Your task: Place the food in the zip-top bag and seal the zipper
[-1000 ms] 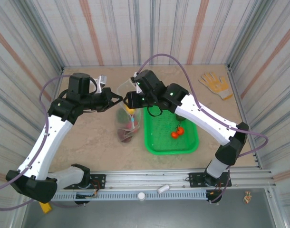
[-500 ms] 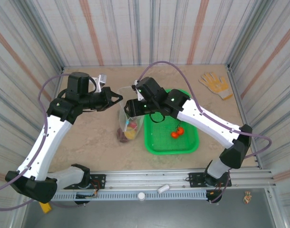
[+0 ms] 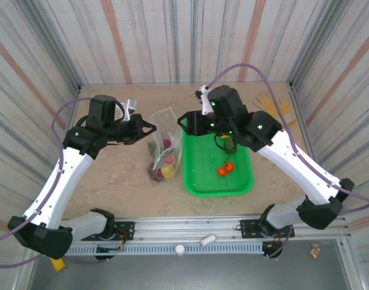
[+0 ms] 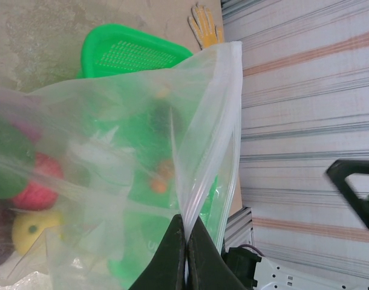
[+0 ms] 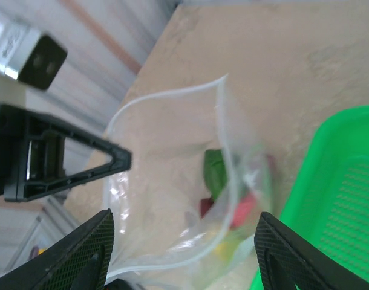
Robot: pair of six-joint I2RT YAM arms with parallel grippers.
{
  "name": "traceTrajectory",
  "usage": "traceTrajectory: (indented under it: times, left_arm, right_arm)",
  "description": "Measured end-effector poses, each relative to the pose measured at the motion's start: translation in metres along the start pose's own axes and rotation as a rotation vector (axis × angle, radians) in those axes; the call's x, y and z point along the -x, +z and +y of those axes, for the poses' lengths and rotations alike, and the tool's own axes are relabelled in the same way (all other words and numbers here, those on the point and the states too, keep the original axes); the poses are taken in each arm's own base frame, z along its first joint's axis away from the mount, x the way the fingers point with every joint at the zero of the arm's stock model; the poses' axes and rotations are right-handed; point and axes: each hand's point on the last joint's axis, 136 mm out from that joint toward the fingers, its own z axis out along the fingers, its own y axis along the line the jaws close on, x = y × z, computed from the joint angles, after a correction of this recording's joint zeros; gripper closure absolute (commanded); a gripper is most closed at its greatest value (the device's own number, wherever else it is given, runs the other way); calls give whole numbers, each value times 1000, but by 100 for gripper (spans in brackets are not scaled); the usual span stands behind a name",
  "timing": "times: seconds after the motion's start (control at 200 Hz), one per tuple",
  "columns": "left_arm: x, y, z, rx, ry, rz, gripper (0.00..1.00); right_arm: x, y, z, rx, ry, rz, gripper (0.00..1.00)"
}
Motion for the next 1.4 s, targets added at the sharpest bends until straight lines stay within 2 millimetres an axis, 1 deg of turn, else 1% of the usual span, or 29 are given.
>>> traceTrajectory:
  times: [0.05,0.09,0.14,0.195,0.26,0.381,0.481,0.556,0.611,0.706,0.776,0.947,1.057,1.112,1.232,1.398]
  left_arm:
    - [1,0,1,4,0,-3,100]
    - [1,0,1,6,0,-5,100]
    - [1,0,2,9,0,-8,100]
    - [2,0,2,12,1,-11,100]
    - [2,0,2,15,1,-14,100]
    - [3,0,3,18,2,-17,100]
    - [3,1,5,23,4,-20,100]
    - [1,5,7,24,8,-18,100]
    - [-5,11,9,25,7,1,100]
    - [-12,17,12,28,5,26,100]
    - [-14,19,13,29,4,31,100]
    - [-14,21,15,30,4,32,100]
    - [-15,21,16,31,3,34,100]
    - [-15,22,17,32,2,35,100]
    - [-15,22,17,32,2,35,100]
    - [-16,23,18,35,-1,37,100]
  right_arm:
    - [7,-10,-16,-42,14,-33,36]
    - [6,-15,-28,-75,25,-43,36]
    - [1,-17,-47,-129,39,-41,36]
    - [-11,-13,-70,-192,54,-17,36]
    - [-29,-4,-98,-273,72,35,36]
    - [-67,21,-153,-421,105,166,36]
    - [-89,43,-191,-520,111,260,35]
    - [-99,57,-215,-581,103,313,33]
    - [-104,70,-231,-618,95,343,32]
    - [-113,89,-256,-666,79,392,31]
    - [-120,104,-274,-701,55,432,29]
    - [-121,134,-308,-750,10,475,26]
    - [-123,143,-325,-760,12,489,22]
    - [-121,147,-332,-761,17,486,19]
    - [-115,156,-337,-740,13,473,17]
    - [-108,171,-331,-676,2,452,20]
